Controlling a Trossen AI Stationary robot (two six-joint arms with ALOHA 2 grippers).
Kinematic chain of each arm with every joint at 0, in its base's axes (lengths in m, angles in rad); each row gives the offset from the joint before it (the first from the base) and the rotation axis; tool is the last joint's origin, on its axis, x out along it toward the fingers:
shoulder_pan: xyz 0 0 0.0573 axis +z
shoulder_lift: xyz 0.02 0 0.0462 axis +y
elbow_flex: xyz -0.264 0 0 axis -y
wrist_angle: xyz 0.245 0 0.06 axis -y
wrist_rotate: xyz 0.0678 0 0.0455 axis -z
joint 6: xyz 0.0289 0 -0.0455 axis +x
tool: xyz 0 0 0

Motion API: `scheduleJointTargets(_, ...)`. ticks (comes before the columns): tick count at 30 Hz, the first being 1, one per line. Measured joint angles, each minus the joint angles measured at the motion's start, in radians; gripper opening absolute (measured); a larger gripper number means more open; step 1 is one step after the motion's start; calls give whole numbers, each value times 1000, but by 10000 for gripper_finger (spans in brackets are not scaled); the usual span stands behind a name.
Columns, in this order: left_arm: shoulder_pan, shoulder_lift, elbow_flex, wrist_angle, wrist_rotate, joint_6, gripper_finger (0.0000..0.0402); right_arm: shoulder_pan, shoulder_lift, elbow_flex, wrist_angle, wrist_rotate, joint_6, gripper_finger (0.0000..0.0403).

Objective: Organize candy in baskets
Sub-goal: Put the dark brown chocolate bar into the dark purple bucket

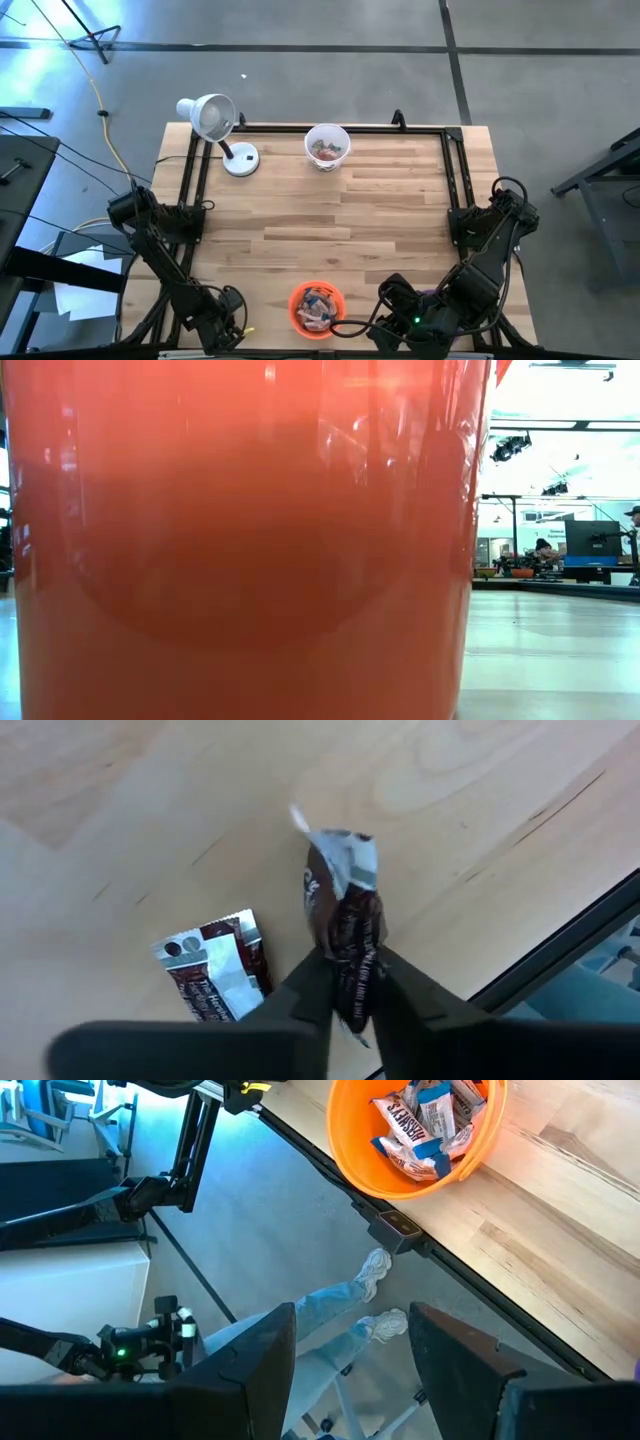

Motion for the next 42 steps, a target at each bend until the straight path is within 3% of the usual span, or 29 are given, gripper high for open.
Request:
scheduleJointTargets(3, 0, 0, 0, 2, -1, 0, 12, 0, 0, 0, 0, 0, 0, 190)
scheduleJointTargets(10, 0, -3, -1, 15, -9, 19, 14, 0, 0, 0, 0, 0, 0, 190)
scheduleJointTargets(16, 1, -34, -5, 54, -134, 146, 13, 0, 0, 0, 0, 0, 0, 190)
scheduleJointTargets(29, 71, -99, -3, 136, -266, 437, 12, 0, 0, 0, 0, 0, 0, 190)
scheduleJointTargets(42, 191, -300, -2, 235, -375, 748, 12, 0, 0, 0, 0, 0, 0, 190)
